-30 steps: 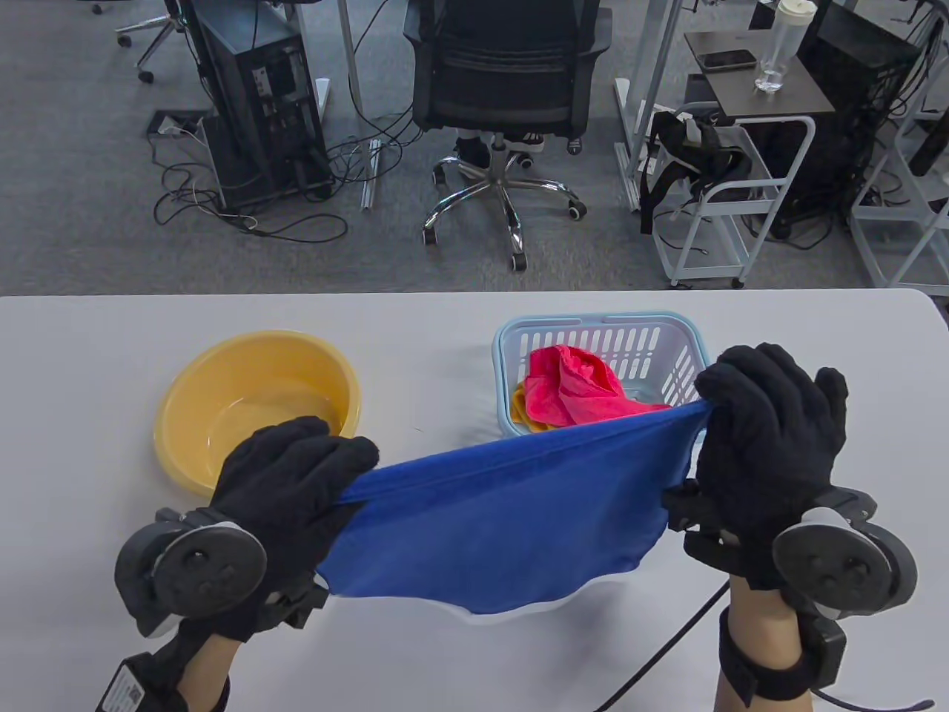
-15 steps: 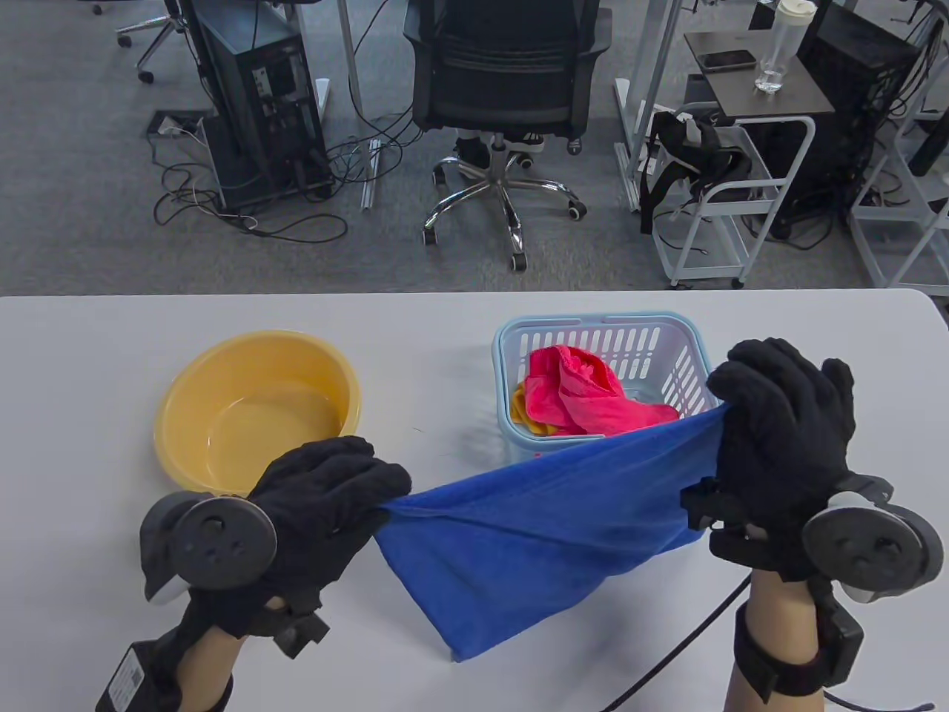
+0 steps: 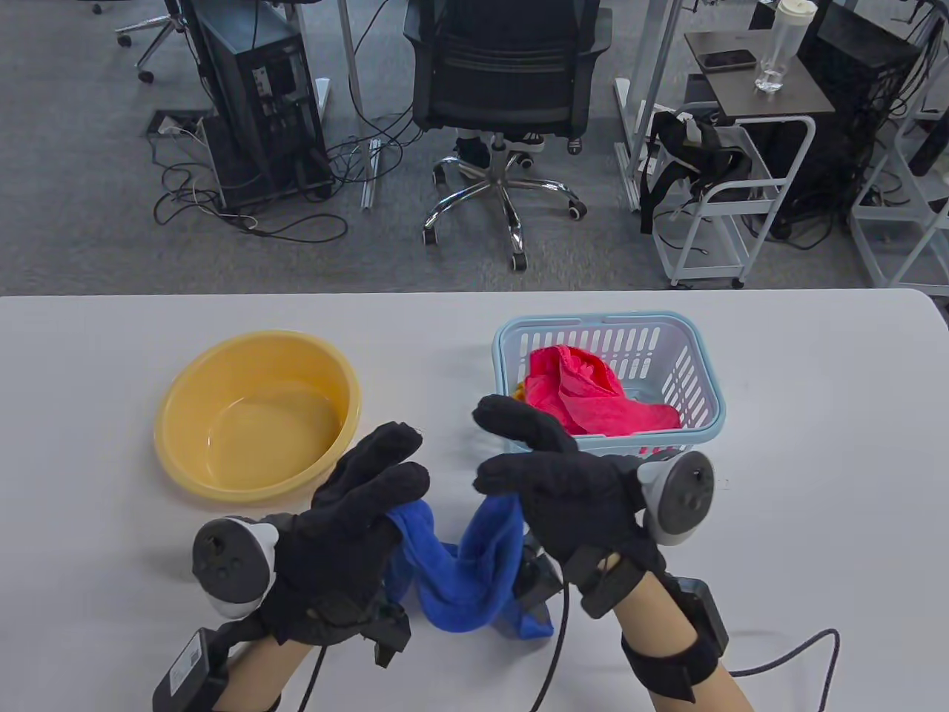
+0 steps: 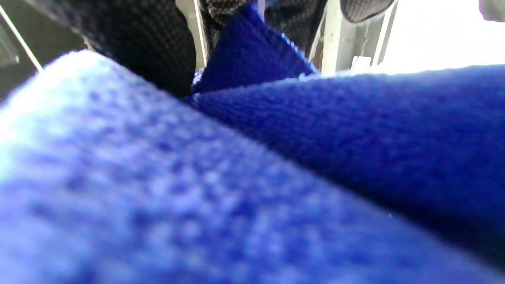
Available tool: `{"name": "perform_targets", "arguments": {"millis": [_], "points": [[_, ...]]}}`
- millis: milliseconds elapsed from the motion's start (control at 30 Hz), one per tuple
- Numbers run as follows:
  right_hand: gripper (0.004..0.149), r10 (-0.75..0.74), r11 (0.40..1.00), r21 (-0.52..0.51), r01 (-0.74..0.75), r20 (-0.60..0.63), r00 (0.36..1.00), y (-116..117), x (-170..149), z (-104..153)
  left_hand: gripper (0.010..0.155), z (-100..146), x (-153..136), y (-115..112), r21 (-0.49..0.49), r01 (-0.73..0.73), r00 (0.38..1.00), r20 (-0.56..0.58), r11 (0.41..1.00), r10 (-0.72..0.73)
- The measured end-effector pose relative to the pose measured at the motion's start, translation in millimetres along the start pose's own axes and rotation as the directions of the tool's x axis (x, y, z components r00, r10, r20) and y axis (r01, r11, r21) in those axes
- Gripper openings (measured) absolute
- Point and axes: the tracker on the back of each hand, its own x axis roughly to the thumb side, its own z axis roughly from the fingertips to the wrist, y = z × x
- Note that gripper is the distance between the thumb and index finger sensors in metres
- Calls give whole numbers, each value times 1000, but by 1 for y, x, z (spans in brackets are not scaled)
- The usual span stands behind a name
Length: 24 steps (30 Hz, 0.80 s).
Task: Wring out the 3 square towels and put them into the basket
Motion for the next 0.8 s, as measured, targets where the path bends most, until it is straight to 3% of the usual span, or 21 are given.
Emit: {"name": "perform_targets", "arguments": {"millis": [133, 267, 333, 433, 500, 567, 633, 733, 800], "points": [[36, 194, 981, -41, -192, 54, 980, 18, 5, 5, 54, 2, -16, -17, -139, -69, 996, -70, 988, 59], [46, 268, 963, -19, -268, -20, 963, 12, 3, 4, 51, 0, -20, -9, -109, -48, 995, -91, 993, 38], [51, 209, 978, 3, -209, -31, 977, 5, -4, 3, 51, -1, -16, 4, -60, -34, 997, -67, 998, 30], [64, 135, 987, 95, -129, -68, 988, 1, -19, 1, 50, -4, -10, 20, -8, -134, 990, -38, 991, 134], [82, 69, 963, 264, -45, -85, 994, 6, -39, 0, 50, -5, -7, 27, 1, -187, 982, -31, 982, 187], [101, 31, 847, 526, 70, -182, 983, 24, -64, 4, 50, -6, -6, 31, 3, -263, 965, -10, 965, 263], [117, 79, 753, 648, 110, -255, 964, 41, -84, 13, 50, -5, -4, 29, -18, -333, 943, -3, 943, 333], [125, 196, 677, 734, 41, -234, 952, 69, -113, 28, 50, -5, -1, 23, -76, -421, 907, 5, 904, 422], [123, 203, 620, 780, 83, -262, 943, 86, -126, 40, 50, -4, 3, 20, -103, -455, 888, 12, 884, 459]]}}
